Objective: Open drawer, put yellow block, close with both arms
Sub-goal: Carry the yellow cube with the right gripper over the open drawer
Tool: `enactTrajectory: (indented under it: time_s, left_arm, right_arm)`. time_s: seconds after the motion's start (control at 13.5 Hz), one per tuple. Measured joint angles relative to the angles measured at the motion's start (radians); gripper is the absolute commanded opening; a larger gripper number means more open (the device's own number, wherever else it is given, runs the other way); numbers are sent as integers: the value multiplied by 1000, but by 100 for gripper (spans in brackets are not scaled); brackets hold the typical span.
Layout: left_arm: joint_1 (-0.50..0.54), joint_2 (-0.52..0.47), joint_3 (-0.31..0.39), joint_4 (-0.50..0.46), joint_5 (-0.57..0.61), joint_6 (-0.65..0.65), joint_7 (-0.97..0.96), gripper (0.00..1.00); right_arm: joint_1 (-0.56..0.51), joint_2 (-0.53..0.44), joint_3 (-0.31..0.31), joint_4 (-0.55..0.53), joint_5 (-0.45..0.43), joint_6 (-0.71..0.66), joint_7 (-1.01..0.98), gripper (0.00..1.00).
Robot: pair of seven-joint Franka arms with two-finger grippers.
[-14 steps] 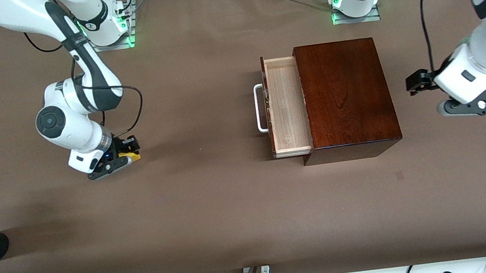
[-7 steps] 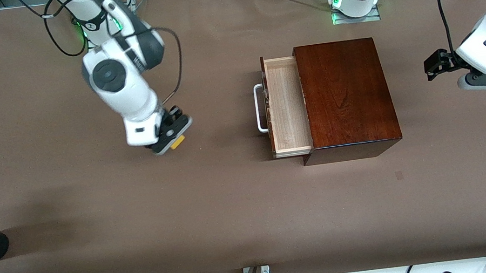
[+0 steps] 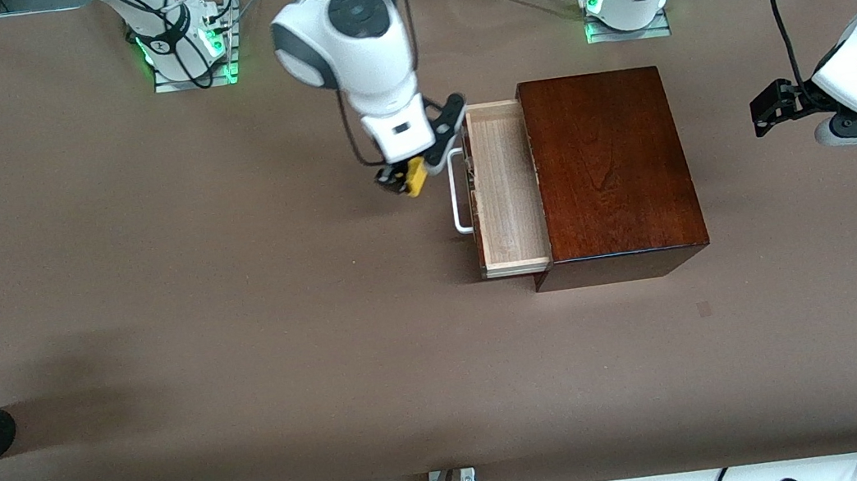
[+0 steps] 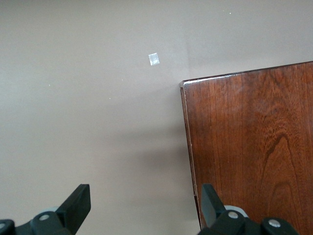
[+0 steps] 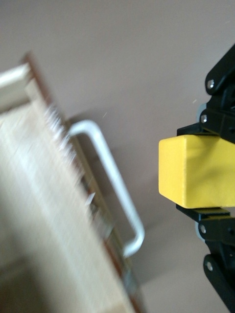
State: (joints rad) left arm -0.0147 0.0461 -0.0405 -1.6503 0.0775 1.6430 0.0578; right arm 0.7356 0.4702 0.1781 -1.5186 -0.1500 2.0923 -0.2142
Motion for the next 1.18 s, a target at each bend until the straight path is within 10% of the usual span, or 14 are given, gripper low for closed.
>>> enactTrajectory:
  time_s: [0.66,1.18]
  left_arm:
    - [-16,-11,13,6,2,-76,0,100]
    - [-25,-25,10,22,1,-81,0,100]
  right_arm:
    - [192,187,-4,321,-46,-112,-27,0]
    - [205,272,-6,367,-65,-116,-105,0]
